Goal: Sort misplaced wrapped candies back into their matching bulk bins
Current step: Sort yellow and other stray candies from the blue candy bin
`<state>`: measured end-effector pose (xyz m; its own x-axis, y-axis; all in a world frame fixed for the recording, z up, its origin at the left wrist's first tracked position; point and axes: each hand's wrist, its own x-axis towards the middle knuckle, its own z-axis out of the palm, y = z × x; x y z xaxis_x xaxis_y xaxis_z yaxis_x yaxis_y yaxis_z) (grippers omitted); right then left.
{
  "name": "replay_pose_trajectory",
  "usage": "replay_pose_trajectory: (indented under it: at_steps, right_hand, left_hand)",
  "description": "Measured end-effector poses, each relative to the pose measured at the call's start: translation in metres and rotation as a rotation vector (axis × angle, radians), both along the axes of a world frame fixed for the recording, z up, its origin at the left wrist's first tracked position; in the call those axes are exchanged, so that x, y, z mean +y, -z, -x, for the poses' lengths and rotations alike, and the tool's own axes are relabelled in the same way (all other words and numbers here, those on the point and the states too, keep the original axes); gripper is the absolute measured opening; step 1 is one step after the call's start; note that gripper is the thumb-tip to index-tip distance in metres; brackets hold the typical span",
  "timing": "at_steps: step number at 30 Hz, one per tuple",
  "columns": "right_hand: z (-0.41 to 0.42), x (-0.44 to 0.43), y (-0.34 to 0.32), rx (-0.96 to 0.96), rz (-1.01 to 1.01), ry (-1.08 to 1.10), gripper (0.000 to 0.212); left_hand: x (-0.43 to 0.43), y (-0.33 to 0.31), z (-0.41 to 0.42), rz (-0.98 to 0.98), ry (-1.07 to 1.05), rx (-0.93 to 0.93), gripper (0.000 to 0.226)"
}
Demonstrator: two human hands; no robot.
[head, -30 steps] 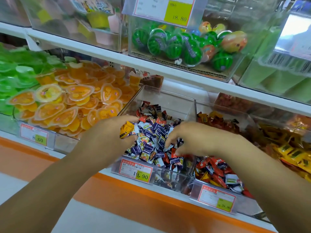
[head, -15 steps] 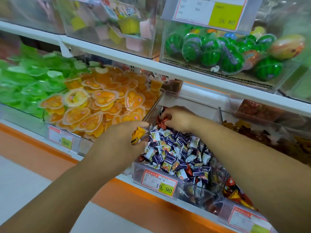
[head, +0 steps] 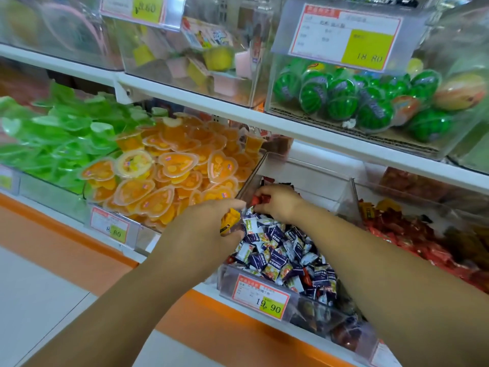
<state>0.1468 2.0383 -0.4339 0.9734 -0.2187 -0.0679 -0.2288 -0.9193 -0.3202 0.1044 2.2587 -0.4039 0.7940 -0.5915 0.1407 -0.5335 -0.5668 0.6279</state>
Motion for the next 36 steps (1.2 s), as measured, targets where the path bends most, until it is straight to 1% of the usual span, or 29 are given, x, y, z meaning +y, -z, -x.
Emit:
replay_pose_trajectory:
  at_steps: [4,7,10,12,14,16,19,20,22,24,25,26,28,30,33,36]
  right_hand:
    - [0.032,0.0,-0.029,-0.09,-0.112,-0.021,0.029]
    - [0.077,-0.005,-0.051,-0.154,-0.199,0.009,0.017]
    - [0.125,-0.028,-0.065,-0.236,-0.117,0.095,0.016]
    - [0.147,-0.046,-0.071,-0.251,-0.055,0.189,0.022]
    - [0.165,-0.07,-0.073,-0.253,-0.035,0.302,0.031]
    - [0.179,-0.091,-0.072,-0.223,-0.005,0.336,0.036]
    - [0.195,-0.115,-0.068,-0.1,-0.019,0.356,0.042]
    - [0.196,-0.117,-0.068,-0.093,-0.025,0.386,0.041]
    - [0.192,-0.112,-0.07,-0.191,-0.006,0.393,0.03]
    - [0.179,-0.092,-0.072,-0.287,-0.012,0.323,0.02]
    - [0.17,-0.079,-0.072,-0.281,-0.013,0.268,0.019]
    - [0.158,-0.067,-0.071,-0.241,-0.014,0.193,0.02]
    - [0.128,-0.05,-0.064,-0.094,0.007,0.033,0.023]
    - [0.093,-0.041,-0.057,0.07,0.072,-0.061,0.028]
    - [0.051,-0.042,-0.045,0.234,0.098,-0.037,0.032]
    - [0.029,-0.048,-0.03,0.326,0.106,-0.037,0.034]
  left_hand:
    - [-0.002,-0.001,0.002,-0.024,0.007,-0.032,0.046]
    - [-0.005,0.002,0.004,-0.061,0.01,-0.063,0.047]
    - [-0.008,0.003,0.009,-0.089,0.014,-0.08,0.047]
    - [-0.009,0.003,0.013,-0.107,0.012,-0.102,0.047]
    - [-0.008,0.005,0.016,-0.107,0.015,-0.12,0.046]
    - [-0.008,0.007,0.017,-0.097,0.019,-0.126,0.045]
    - [-0.008,0.008,0.015,-0.05,0.016,-0.082,0.044]
    - [-0.008,0.007,0.015,-0.037,0.026,-0.063,0.043]
    - [-0.009,0.007,0.016,-0.036,0.034,-0.046,0.046]
    - [-0.01,0.005,0.017,-0.029,0.017,-0.05,0.047]
    - [-0.011,0.005,0.017,-0.022,0.004,-0.052,0.047]
    - [-0.012,0.005,0.018,-0.023,-0.005,-0.057,0.047]
    - [-0.014,0.005,0.018,-0.017,0.001,-0.057,0.048]
    - [-0.014,0.005,0.018,-0.008,0.016,-0.047,0.049]
    - [-0.012,0.004,0.015,0.004,0.028,-0.036,0.048]
    - [-0.013,0.001,0.011,0.039,0.051,-0.042,0.045]
